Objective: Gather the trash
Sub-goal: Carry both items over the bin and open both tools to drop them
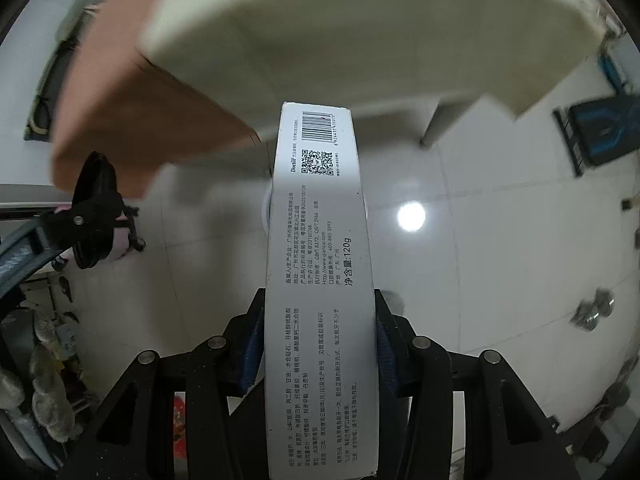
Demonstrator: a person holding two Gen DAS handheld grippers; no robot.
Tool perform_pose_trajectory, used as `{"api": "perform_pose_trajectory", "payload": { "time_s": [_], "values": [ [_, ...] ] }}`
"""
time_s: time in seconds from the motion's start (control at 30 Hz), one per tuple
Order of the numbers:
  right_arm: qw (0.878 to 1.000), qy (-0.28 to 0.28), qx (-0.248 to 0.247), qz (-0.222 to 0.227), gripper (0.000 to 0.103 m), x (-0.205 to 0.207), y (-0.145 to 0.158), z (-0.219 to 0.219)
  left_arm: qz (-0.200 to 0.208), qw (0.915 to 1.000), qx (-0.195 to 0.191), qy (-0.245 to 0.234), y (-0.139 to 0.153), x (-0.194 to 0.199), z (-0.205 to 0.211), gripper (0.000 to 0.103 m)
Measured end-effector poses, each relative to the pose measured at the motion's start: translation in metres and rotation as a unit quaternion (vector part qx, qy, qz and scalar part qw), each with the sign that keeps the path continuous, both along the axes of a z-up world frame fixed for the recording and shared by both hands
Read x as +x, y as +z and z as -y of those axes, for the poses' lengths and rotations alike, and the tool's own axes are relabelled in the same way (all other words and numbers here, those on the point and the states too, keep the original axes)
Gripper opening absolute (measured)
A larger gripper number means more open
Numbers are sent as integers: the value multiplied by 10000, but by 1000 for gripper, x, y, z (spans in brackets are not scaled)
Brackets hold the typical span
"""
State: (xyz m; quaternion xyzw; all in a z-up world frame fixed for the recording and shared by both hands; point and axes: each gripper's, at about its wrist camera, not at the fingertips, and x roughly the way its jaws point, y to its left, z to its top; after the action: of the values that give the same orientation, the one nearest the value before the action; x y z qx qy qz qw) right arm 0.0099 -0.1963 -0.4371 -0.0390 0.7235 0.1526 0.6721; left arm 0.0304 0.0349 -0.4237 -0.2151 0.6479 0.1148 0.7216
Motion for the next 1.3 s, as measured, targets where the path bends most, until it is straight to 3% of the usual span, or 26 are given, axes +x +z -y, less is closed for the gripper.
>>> {"api": "perform_pose_trajectory", "payload": {
  "time_s": [0.2,0.3,0.33,0.47,0.57,0.6,0.63,0.7,0.9,1.03,1.3],
  "values": [
    [9993,-92,66,-358,50,13,-159,0,-422,9973,-579,138,-159,13,-2,90],
    [9986,-117,158,-501,50,24,-229,-3,-558,9959,-678,231,-225,20,-7,95],
    [9982,-115,197,-553,50,27,-251,-3,-584,9956,-685,241,-243,22,-8,102],
    [9978,31,235,-611,50,36,-311,-19,-708,9958,-496,301,-292,25,-15,103],
    [9982,197,211,-526,52,37,-329,-34,-687,9962,-366,380,-299,21,-19,103],
    [9982,223,213,-514,60,39,-333,-36,-636,9968,-246,418,-296,19,-21,103],
    [9985,218,208,-454,80,39,-332,-37,-595,9971,-153,450,-292,14,-23,103],
    [9989,229,263,-303,95,44,-328,-37,-566,9971,39,512,-281,5,-28,103],
    [9997,246,37,15,100,42,-271,-29,-613,9957,177,673,-239,-25,-26,103],
    [9987,343,-326,169,102,34,-219,-10,-624,9955,333,624,-192,-41,-6,103],
    [9964,495,-561,399,102,4,-82,19,-496,9963,413,567,-62,-72,32,103]
  ]
}}
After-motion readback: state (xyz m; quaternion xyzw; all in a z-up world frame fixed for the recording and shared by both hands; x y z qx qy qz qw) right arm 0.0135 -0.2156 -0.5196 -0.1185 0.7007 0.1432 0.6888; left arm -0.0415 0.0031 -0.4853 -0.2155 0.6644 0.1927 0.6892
